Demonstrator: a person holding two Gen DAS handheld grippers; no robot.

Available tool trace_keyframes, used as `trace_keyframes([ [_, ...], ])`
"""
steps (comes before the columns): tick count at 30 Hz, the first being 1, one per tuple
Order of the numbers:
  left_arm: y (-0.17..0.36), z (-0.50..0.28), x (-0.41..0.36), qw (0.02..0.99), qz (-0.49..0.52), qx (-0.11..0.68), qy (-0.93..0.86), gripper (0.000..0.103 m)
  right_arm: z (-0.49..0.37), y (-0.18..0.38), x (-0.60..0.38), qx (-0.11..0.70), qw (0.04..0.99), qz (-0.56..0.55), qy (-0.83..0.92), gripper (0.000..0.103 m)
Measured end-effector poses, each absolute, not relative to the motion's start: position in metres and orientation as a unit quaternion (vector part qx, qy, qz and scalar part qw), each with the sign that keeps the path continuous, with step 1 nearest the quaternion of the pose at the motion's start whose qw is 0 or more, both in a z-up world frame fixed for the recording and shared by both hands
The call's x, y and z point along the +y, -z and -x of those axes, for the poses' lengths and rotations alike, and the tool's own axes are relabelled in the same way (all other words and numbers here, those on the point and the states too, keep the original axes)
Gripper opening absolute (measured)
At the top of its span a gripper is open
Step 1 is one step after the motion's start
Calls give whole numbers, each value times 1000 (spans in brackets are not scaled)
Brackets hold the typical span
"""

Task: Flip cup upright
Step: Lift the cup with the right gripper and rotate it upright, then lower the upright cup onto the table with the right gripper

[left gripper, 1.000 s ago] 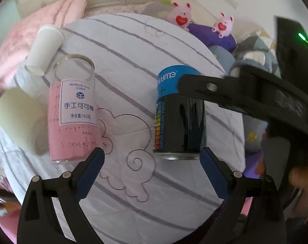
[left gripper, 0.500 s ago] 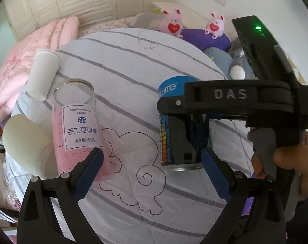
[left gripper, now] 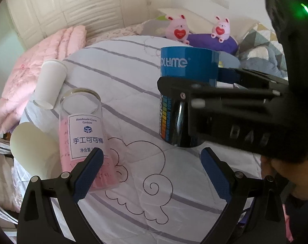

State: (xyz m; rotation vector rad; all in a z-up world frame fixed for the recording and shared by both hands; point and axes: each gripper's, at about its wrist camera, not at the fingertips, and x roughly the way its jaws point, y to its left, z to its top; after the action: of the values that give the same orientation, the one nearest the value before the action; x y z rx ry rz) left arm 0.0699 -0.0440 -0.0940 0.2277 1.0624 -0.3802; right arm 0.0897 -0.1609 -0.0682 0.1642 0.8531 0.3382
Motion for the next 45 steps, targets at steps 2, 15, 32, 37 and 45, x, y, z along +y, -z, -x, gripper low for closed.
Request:
trace_keyframes([
  [2, 94, -70, -42, 842, -106, 498, 177, 98, -88, 71, -155, 391, 903, -52, -170, 71],
  [15, 94, -64, -44, 845, -123, 492, 170, 98, -71, 72, -151, 363, 914, -18, -179, 71],
  [32, 91, -45, -37, 853, -126, 481, 158, 98, -55, 76, -142, 359, 913, 2, -195, 71],
  [37, 90, -40, -34, 854, -129, 481, 154, 98, -50, 73, -136, 355, 913, 17, -199, 71],
  [45, 88, -34, -25, 857, -118, 480, 146, 98, -43, 71, -133, 339, 918, 24, -206, 70],
])
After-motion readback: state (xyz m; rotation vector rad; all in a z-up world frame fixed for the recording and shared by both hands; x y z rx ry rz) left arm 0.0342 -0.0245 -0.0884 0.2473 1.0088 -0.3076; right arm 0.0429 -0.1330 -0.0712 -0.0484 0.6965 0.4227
